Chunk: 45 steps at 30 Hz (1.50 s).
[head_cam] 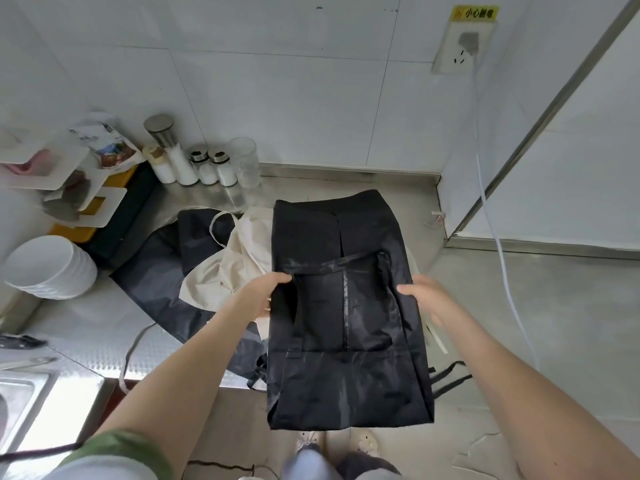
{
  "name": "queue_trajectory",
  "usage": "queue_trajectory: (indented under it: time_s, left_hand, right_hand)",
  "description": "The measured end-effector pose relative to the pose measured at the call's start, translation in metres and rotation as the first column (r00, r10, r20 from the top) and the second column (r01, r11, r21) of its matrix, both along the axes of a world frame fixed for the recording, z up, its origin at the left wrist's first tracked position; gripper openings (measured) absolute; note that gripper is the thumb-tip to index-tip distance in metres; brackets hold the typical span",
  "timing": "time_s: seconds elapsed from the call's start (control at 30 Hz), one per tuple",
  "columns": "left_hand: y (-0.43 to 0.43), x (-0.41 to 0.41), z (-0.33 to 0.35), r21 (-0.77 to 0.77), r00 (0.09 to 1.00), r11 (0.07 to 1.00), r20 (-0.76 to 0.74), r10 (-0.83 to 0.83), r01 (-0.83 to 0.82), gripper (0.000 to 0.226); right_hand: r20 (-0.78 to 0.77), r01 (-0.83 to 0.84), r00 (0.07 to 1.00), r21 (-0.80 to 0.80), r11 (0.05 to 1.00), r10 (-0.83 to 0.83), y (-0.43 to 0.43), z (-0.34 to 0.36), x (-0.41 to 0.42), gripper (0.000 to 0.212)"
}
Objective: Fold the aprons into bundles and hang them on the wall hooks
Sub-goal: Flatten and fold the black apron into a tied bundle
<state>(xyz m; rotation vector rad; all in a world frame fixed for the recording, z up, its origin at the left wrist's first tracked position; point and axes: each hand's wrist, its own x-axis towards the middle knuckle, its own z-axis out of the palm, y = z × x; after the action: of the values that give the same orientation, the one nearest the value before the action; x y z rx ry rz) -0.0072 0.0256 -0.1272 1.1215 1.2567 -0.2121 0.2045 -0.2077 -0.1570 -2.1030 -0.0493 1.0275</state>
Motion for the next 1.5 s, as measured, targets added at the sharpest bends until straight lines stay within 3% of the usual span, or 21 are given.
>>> queue_trajectory:
  time_s: [0.1,0.2,0.3,0.43,0.53,0.6,0.67,0.73,0.83,0.97,1.1,1.23,1.3,1.4,1.5]
  left_hand:
    - [0.008,0.009,0.0,0.083,0.993,0.992,0.085,0.085,-0.092,0.034]
    - [0.01,0.02,0.005,0.109,0.995,0.993,0.091,0.036,-0.046,0.038]
    - [0.007,0.036,0.007,0.15,0.998,0.989,0.07,-0.008,-0.002,0.027]
    - [0.003,0.043,0.011,0.378,0.988,0.913,-0.08,-0.131,0.152,0.004]
    - [0.009,0.04,0.009,0.46,0.95,0.835,-0.218,-0.223,0.302,0.017]
    - [0.018,0.039,0.01,0.374,0.954,0.888,-0.235,-0.188,0.267,0.019]
    - [0.028,0.038,0.013,0.217,0.987,0.969,-0.135,-0.089,0.117,0.029]
    - [0.04,0.042,0.012,0.137,0.999,0.991,-0.043,0.011,-0.005,0.035]
    - [0.058,0.052,0.008,0.1,0.994,0.989,0.044,0.105,-0.109,0.038]
    - [0.085,0.075,0.001,0.017,0.988,0.994,0.107,0.109,-0.111,0.042]
    - [0.094,0.092,0.002,-0.012,0.993,0.997,0.085,0.076,-0.075,0.035]
    - [0.096,0.103,-0.004,0.138,0.995,0.988,0.079,0.055,-0.065,0.03]
    - [0.099,0.106,-0.007,0.18,0.987,0.981,0.156,0.046,-0.074,0.029]
    - [0.108,0.109,0.0,0.086,0.946,0.991,0.315,0.071,-0.103,0.03]
    - [0.119,0.112,0.011,-0.046,0.931,0.996,0.353,0.089,-0.077,0.028]
  right_hand:
    - [-0.012,0.121,0.993,0.159,0.98,-0.12,0.013,0.005,0.006,0.03]
    - [-0.075,0.108,0.993,0.255,0.961,-0.092,0.029,0.018,0.008,0.027]
    - [-0.075,-0.045,0.995,0.193,0.98,0.06,0.043,0.025,0.008,0.022]
    - [0.009,-0.127,0.992,0.104,0.986,0.127,0.052,0.026,0.006,0.031]
    - [0.018,-0.1,0.995,0.09,0.991,0.099,0.052,0.024,0.012,0.048]
    - [0.005,-0.104,0.995,0.066,0.992,0.103,0.051,0.021,0.018,0.046]
    - [-0.025,-0.077,0.997,0.061,0.995,0.079,0.052,0.018,0.022,0.036]
    - [-0.07,0.009,0.998,0.116,0.993,-0.001,0.056,0.017,0.029,0.032]
    - [-0.134,0.126,0.986,0.178,0.976,-0.102,0.067,0.011,0.047,0.043]
    - [-0.189,0.152,0.976,0.244,0.958,-0.107,0.091,0.007,0.077,0.056]
    - [-0.257,0.076,0.966,0.22,0.972,-0.017,0.106,0.006,0.096,0.072]
    - [-0.16,0.072,0.987,0.265,0.962,-0.029,0.112,0.016,0.1,0.033]
    - [-0.123,0.074,0.992,0.34,0.938,-0.033,0.114,0.022,0.103,0.035]
    - [-0.21,0.1,0.978,0.516,0.851,0.013,0.118,0.033,0.108,0.03]
    - [-0.297,0.167,0.955,0.544,0.822,0.002,0.125,0.042,0.116,0.029]
